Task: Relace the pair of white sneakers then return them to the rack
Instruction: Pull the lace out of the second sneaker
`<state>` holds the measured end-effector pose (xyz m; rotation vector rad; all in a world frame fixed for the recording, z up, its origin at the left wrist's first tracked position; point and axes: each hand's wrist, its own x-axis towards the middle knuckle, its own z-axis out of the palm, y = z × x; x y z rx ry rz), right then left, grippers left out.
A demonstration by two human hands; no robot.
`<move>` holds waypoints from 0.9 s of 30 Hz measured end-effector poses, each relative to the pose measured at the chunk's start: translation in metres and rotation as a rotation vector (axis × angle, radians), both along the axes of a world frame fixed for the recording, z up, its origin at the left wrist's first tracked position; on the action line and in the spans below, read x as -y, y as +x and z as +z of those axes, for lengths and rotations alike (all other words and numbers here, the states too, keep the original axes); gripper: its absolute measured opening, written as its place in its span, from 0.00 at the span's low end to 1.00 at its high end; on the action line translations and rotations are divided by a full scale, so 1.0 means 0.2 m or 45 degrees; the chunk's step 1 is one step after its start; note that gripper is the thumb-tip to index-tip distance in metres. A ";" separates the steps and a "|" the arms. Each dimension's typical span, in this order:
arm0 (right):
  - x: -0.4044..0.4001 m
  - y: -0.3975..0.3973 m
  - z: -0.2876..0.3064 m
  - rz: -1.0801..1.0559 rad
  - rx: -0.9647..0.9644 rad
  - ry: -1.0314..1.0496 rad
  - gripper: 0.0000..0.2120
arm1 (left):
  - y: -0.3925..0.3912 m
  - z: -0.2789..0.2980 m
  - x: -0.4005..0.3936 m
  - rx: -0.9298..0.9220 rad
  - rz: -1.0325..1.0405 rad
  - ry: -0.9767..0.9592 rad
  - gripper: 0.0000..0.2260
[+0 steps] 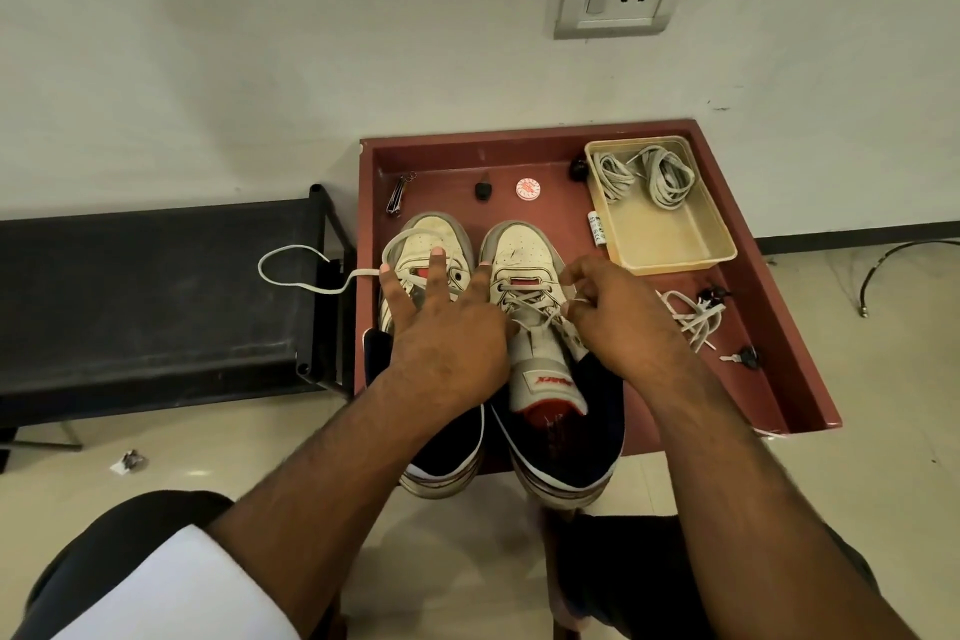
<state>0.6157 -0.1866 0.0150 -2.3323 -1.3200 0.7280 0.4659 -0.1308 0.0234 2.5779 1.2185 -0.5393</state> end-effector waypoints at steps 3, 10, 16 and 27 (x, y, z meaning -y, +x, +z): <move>-0.01 0.01 -0.02 0.058 0.089 -0.007 0.07 | 0.00 0.00 0.00 0.004 -0.002 0.006 0.16; 0.00 0.04 -0.05 -0.399 -0.621 0.189 0.08 | 0.00 0.01 0.00 -0.009 -0.024 0.005 0.15; -0.01 0.02 -0.02 -0.056 0.061 -0.074 0.14 | 0.00 0.02 0.00 -0.004 -0.016 -0.021 0.15; -0.03 -0.04 0.02 -0.792 -1.320 0.599 0.15 | 0.01 0.04 -0.01 0.096 -0.205 0.009 0.16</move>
